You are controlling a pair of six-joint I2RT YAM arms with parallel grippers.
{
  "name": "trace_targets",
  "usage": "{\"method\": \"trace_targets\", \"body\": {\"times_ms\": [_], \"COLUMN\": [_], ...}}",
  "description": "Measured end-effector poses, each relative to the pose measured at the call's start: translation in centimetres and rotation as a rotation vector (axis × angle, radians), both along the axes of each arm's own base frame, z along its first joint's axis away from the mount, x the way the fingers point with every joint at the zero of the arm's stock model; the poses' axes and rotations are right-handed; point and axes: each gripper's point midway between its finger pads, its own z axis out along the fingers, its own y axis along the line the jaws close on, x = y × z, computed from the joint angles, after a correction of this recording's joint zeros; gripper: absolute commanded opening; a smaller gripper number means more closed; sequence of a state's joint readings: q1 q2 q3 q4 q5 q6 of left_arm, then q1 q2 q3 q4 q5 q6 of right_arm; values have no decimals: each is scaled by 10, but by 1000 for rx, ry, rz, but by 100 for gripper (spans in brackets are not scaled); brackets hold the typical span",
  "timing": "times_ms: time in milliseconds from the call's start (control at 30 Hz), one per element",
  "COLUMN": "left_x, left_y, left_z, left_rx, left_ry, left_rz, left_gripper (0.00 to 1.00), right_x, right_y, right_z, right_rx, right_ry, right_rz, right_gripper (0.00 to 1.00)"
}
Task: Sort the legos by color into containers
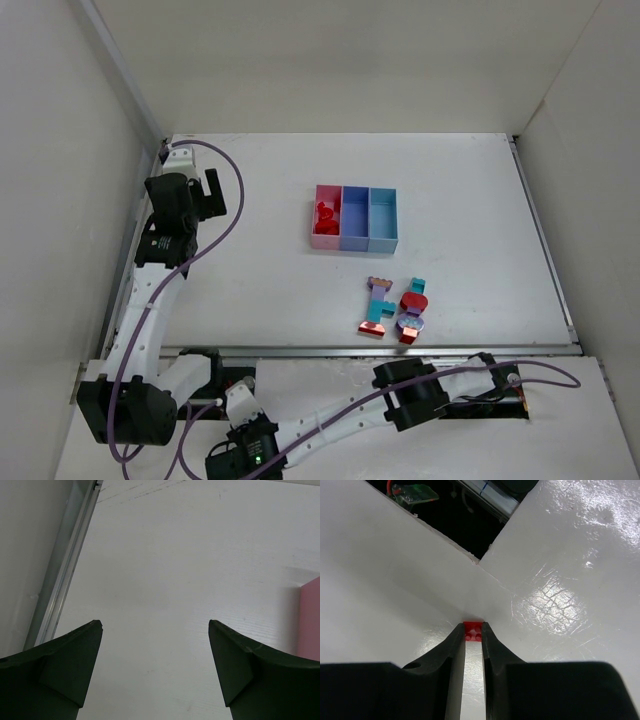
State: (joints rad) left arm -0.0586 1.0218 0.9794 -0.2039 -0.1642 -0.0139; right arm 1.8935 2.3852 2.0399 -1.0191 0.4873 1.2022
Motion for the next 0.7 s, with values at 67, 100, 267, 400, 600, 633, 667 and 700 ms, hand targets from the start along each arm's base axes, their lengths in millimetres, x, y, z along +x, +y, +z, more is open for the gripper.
{"method": "trace_targets", "body": {"times_ms": [67,100,267,400,600,633,667,700], "left_x": [-1,-1,-1,-1,-1,-1,-1,-1], "left_y": [0,0,0,0,0,0,0,0], "left_z": [-3,-3,-3,-3,-2,-2,-2,-2], "left_rx": [2,3,5,5,5,5,5,5], "left_ry": [6,7,7,7,7,7,7,7], "left_rz": [-1,-1,-2,-2,-2,-2,-2,-2], "left_gripper": [85,85,85,85,85,85,85,85], "right_x": [1,2,4,8,16,16,16,16], "right_y": [-2,-2,-6,-11,-18,-17,-18,-18], "right_z": [0,1,1,5,15,16,16,16], "right_rx": [-5,-8,-18,-23,-21,-19,-19,-20], "right_ry": [-6,-8,-20,-35,-61,-62,-63,-64], "right_rz": [-2,-2,-6,-12,-24,-25,-26,-26], "right_gripper": [15,15,15,15,15,15,15,15]}}
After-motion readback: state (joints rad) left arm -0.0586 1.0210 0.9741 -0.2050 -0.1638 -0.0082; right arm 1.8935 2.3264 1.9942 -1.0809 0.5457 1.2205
